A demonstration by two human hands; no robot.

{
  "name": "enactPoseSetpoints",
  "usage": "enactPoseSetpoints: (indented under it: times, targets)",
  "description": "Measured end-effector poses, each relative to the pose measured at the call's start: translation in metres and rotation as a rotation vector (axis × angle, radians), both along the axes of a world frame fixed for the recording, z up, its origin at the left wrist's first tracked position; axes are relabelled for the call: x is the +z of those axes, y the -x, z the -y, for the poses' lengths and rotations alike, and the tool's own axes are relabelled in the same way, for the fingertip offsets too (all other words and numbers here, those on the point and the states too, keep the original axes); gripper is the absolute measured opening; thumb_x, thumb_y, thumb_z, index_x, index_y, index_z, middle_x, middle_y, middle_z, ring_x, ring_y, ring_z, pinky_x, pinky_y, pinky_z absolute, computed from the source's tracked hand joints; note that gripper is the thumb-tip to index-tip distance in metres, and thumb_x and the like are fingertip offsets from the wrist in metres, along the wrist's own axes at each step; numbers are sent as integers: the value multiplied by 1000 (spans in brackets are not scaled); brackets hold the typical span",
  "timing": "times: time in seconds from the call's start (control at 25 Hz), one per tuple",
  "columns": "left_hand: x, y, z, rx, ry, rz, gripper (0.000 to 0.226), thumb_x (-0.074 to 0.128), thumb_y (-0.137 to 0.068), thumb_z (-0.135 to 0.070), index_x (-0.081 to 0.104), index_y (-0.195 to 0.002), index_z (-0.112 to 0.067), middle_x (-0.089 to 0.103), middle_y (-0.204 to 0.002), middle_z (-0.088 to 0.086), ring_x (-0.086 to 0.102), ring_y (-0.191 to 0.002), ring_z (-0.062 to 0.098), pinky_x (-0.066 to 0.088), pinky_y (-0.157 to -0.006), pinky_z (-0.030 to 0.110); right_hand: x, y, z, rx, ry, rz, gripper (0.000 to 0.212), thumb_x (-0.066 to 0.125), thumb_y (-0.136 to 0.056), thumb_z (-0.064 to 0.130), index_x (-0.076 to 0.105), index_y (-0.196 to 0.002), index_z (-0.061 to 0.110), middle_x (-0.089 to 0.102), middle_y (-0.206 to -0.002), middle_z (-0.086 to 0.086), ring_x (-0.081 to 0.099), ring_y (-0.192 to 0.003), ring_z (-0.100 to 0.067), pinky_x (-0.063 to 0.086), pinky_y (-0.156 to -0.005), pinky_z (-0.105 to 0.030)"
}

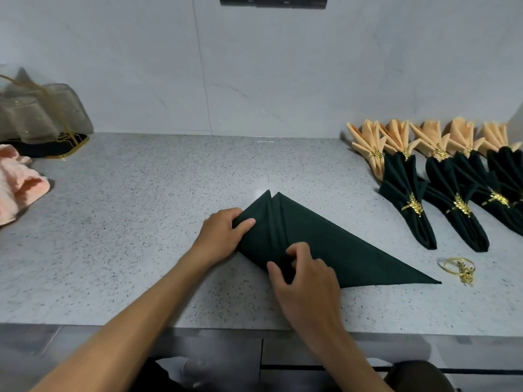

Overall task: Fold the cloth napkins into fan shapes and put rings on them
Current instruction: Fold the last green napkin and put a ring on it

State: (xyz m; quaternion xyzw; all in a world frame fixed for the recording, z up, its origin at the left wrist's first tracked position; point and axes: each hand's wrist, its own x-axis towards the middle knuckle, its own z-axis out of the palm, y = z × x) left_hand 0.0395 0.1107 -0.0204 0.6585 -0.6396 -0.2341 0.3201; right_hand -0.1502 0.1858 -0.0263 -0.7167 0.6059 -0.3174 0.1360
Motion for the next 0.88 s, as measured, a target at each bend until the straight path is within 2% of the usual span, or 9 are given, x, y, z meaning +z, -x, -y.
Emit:
enactPoseSetpoints:
  times: [0.08,0.2,0.32,0.36,0.48,0.6,0.76,0.8,0.88]
  targets:
    - [-2,9,4,66,50,98,39,56,-96,-43,47,-65,-22,53,-61,-7,49,-58,12,36,-70,35,-2,-2,3,-11,11,-14,23,58,-92,47,47,-81,31,49,-68,14,46,-66,-7,41,-70,-32]
    - [-5,16,9,95,67,200,41,53,-97,-46,42,-64,-24,51,-61,-8,49,-59,11,33,-82,36,-9,-3,5,-40,35,-46,24,63,-91,38,51,-73,29,48,-74,14,46,-67,-9,42,-69,-32]
    - [-8,18,12,123,59,233,40,50,-97,-49,46,-68,-21,55,-63,-6,52,-63,12,29,-84,36,-13,-2,5,-51,64,-4,5,67,-90,29,63,-88,27,55,-75,18,49,-68,-9,41,-70,-31]
    - [-9,20,12,137,66,239,39,49,-98,-49,47,-70,-21,55,-64,-6,53,-63,12,27,-84,35,-12,-2,5,-59,73,3,5,67,-89,26,63,-93,27,54,-73,19,49,-68,-9,41,-70,-31]
    - [-9,25,12,177,69,269,39,45,-99,-49,48,-75,-19,57,-65,-6,53,-63,14,25,-84,34,-15,-1,6,-52,89,-31,6,67,-89,25,63,-86,28,59,-72,17,49,-67,-9,39,-67,-30]
    - [-6,28,18,190,36,370,37,41,-100,-49,49,-79,-19,58,-69,-6,55,-66,16,32,-87,39,-19,-2,7,-71,97,-74,5,69,-88,23,69,-84,26,60,-74,12,50,-68,-10,40,-65,-30]
    - [-10,33,22,215,41,432,27,46,-98,-48,50,-97,-21,59,-91,-6,57,-79,18,37,-85,41,-22,-3,8,-85,110,-82,5,68,-88,19,72,-87,22,54,-79,9,47,-71,-12,39,-65,-30]
    - [-13,33,23,232,76,454,26,50,-97,-46,52,-104,-21,57,-99,-4,57,-84,19,36,-82,40,-23,-2,8,-84,104,-77,5,68,-88,19,72,-88,21,52,-79,9,47,-71,-12,38,-65,-30]
    - [-15,34,20,242,247,611,25,60,-93,-36,57,-112,-20,56,-111,2,55,-94,23,37,-77,38,-24,-1,8,-76,103,-71,6,69,-88,18,73,-89,21,50,-79,10,46,-70,-11,37,-65,-29]
